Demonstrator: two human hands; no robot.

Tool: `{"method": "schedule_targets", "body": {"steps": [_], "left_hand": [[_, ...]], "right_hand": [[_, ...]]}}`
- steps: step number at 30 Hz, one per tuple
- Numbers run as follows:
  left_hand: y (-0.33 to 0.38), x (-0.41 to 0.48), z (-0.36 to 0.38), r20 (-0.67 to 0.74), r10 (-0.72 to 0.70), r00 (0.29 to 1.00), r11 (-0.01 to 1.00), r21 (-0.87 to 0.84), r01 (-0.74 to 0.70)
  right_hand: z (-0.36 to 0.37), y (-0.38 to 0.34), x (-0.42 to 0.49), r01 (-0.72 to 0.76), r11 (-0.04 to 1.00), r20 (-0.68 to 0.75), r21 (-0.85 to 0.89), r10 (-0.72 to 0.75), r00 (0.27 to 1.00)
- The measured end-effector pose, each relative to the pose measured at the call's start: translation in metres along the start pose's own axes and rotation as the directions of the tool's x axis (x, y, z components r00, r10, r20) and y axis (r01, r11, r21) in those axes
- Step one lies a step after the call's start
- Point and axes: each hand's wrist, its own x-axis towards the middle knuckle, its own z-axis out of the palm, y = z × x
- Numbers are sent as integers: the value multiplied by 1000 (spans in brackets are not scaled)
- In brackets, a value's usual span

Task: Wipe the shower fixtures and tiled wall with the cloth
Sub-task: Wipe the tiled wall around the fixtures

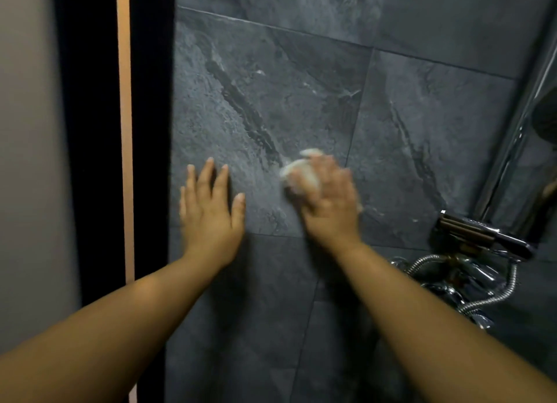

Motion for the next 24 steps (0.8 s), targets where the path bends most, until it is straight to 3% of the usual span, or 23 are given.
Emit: {"method": "schedule_targets", "body": {"steps": [3,5,6,7,8,9,10,11,12,13,14,15,16,18,19,21,24], "left_hand": [[19,-8,17,120,64,991,998,-22,-61],[28,-11,27,146,78,986,997,7,-80],[32,-11,31,148,68,987,998,7,-70],[34,-10,34,139,53,989,999,-2,-53],[33,-10,36,119,45,992,999,-20,-43],[33,-9,38,101,58,993,998,-36,-54],[32,-9,38,87,78,993,996,-42,-75],[33,-10,38,80,100,992,994,-40,-97],[34,-10,39,83,117,990,993,-26,-115],[35,-8,38,89,136,987,991,-4,-136],[41,-6,39,87,174,981,984,17,-176],[47,-3,39,72,236,969,970,40,-239],[55,-1,40,54,316,947,946,55,-319],[75,2,49,24,461,887,885,65,-461],[87,2,55,12,514,858,856,62,-513],[106,2,67,13,581,814,812,58,-581],[128,7,87,65,649,758,753,85,-652]], "right_hand": [[-29,55,3,-375,927,-63,10,375,925],[-35,51,21,-675,729,-125,110,684,718],[-31,39,31,-774,615,-159,152,788,595],[-24,22,37,-808,565,-172,169,824,540],[-17,4,38,-775,611,-170,164,791,588],[-9,-11,31,-652,749,-167,118,662,731],[-2,-23,18,-429,902,-123,43,431,894],[-2,-28,2,-151,989,-25,0,151,988],[-4,-21,-9,130,991,70,11,-130,989],[-10,-4,-10,354,934,145,45,-357,923],[-20,17,-7,493,869,190,30,-489,851],[-28,34,-4,539,842,210,-9,-525,825],[-35,50,-4,479,878,217,-26,-462,860],[-50,83,-13,132,991,214,-9,-127,968],[-59,97,-19,-51,999,202,-3,51,978],[-70,114,-26,-291,957,168,4,286,943],[-71,104,-19,-473,881,130,33,465,876]]}}
